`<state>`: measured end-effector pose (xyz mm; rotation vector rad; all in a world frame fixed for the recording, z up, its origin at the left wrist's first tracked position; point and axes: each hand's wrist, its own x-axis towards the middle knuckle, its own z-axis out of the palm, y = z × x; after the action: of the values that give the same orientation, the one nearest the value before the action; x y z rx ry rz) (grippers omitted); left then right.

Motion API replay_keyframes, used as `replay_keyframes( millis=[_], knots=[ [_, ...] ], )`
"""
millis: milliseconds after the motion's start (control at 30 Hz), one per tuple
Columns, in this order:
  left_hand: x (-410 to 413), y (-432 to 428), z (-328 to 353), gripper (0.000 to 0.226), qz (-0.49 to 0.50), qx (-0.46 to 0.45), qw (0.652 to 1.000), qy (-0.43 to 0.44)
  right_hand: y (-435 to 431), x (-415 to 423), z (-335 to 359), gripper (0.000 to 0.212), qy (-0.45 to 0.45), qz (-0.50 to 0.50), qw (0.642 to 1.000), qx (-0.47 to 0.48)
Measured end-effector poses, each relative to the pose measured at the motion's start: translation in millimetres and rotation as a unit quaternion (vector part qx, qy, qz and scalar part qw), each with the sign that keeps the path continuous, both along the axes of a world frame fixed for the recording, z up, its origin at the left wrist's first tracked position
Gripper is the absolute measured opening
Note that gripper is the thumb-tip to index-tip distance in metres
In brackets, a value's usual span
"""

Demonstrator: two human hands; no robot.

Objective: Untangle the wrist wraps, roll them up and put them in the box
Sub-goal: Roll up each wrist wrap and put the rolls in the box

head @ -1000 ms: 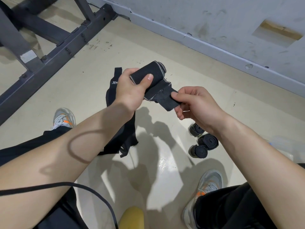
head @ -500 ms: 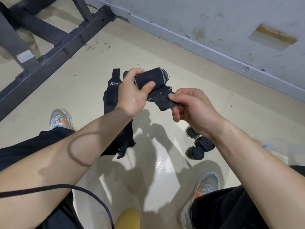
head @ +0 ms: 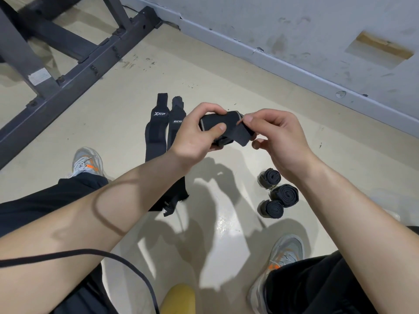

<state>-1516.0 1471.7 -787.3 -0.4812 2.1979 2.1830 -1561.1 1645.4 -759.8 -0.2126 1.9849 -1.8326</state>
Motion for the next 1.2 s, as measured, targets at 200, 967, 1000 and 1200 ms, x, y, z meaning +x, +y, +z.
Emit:
replay_keyframes(
  millis=[200,967,1000,1200],
  knots=[
    [3,7,10,0.026,-0.005,0.078,0.993,-0.091,3,-5,0,0.032,0.008,-0.026,1.0,0.003],
    [24,26,5,0.019,-0.068,0.016,0.997,-0.039,5,-9,-11,0.025,-0.009,-0.057,0.998,0.02],
    [25,27,5,0.022,-0.061,0.014,0.997,-0.04,5,-8,-11,0.019,-0.008,-0.056,0.998,0.033],
    [25,25,1,0.051,-0.045,-0.015,0.998,-0.03,1,-4,-13,0.009,0.012,-0.086,0.992,0.089]
  ],
)
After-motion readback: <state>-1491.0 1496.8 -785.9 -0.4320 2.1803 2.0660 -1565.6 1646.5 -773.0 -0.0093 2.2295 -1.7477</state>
